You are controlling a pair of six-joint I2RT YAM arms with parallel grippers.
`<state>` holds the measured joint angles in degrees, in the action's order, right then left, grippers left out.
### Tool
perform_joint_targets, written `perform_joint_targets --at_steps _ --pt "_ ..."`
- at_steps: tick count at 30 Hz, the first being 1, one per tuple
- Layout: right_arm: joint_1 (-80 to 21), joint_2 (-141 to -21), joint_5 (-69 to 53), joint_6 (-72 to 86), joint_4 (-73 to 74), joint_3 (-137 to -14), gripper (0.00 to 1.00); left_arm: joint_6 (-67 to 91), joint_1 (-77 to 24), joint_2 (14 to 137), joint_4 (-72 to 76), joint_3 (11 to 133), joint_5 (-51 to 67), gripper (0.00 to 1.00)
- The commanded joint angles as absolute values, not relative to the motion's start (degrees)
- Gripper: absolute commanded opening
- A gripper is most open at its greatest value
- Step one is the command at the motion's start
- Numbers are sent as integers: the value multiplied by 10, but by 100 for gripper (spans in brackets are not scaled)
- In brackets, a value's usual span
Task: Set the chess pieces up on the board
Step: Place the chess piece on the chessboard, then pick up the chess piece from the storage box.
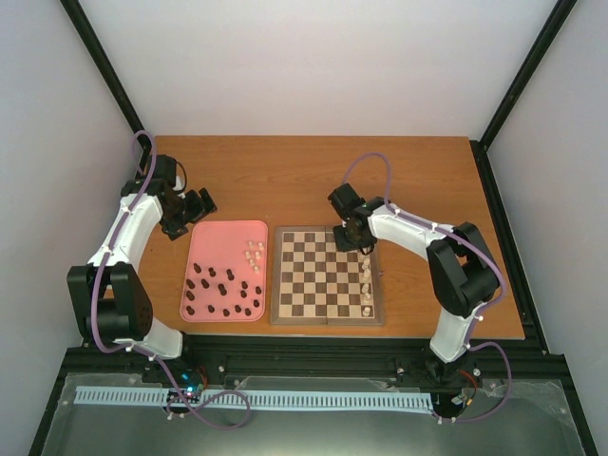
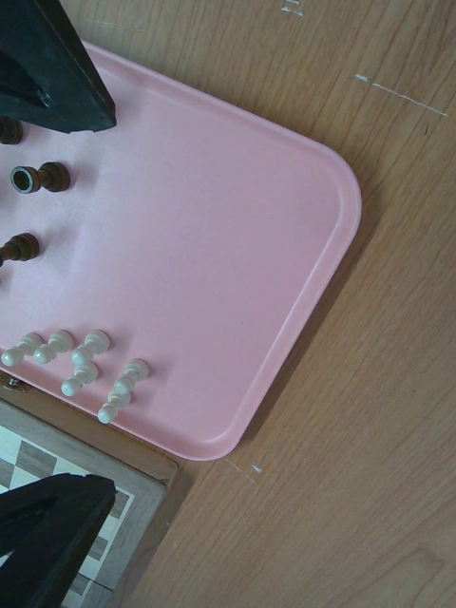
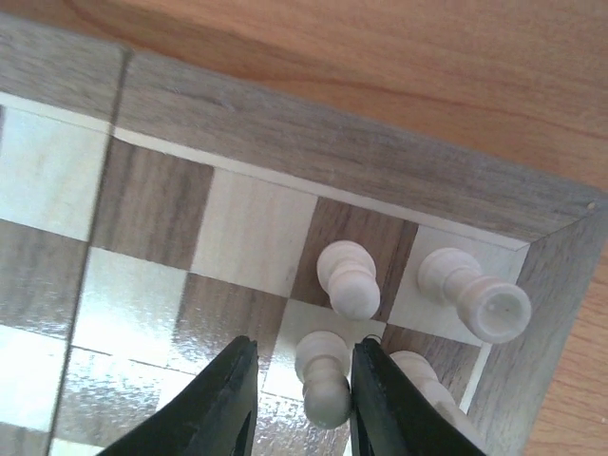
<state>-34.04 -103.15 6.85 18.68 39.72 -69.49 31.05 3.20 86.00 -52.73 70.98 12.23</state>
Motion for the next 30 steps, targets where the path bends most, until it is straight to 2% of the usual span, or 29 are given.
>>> perform_joint_targets --at_steps 1,4,10,23,30 --pt "-336 -997 57 184 417 -734 31 305 31 857 -524 712 123 100" --pt "-340 -983 43 189 427 -751 37 306 31 856 -522 712 123 100" --pt "-378 -997 18 188 442 -819 43 308 31 855 -522 714 122 100" --pt "-486 -1236 -89 164 453 -1075 42 308 31 856 -527 730 126 100" --pt "-512 -1305 -100 139 470 -1156 40 306 31 862 -524 729 134 100"
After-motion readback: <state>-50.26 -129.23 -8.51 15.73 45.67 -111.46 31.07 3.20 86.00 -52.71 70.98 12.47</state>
